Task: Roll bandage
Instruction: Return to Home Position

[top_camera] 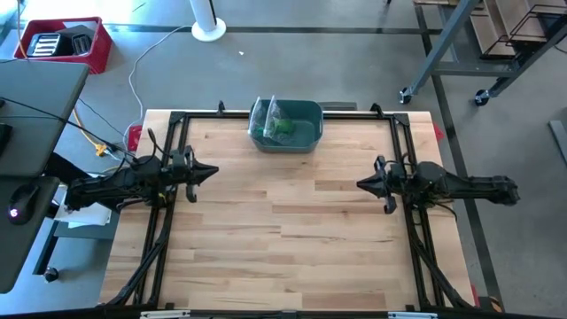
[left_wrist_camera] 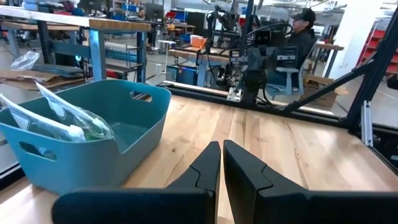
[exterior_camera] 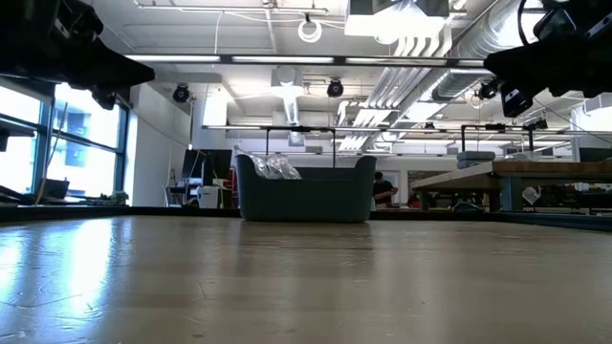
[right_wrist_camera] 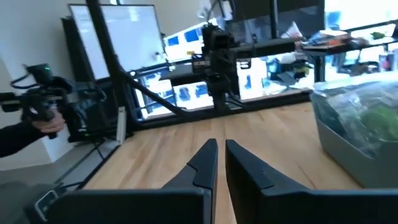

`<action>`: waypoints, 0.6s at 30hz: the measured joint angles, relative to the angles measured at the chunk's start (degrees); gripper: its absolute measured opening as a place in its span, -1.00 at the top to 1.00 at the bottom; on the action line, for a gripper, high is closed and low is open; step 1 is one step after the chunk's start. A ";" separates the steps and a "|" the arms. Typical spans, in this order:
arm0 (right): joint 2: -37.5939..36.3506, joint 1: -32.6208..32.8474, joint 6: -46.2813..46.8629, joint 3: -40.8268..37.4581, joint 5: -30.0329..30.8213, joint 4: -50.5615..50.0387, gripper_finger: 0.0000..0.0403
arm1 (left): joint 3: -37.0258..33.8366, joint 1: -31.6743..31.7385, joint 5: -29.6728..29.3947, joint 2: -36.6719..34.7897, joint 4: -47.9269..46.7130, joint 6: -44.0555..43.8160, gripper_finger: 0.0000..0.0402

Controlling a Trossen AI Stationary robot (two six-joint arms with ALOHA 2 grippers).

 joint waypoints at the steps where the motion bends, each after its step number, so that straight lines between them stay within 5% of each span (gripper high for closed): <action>1: -0.68 0.00 -0.12 -0.31 -0.51 0.06 0.89 | -0.10 0.01 0.00 0.01 0.02 0.01 0.93; 8: -4.29 0.02 -0.02 -3.12 -1.05 3.86 0.89 | -8.36 -0.05 0.27 -0.24 14.77 0.69 0.93; 18: -4.50 0.17 -3.64 -3.14 -0.46 5.35 0.89 | -8.37 -1.27 1.17 0.66 18.10 6.51 0.93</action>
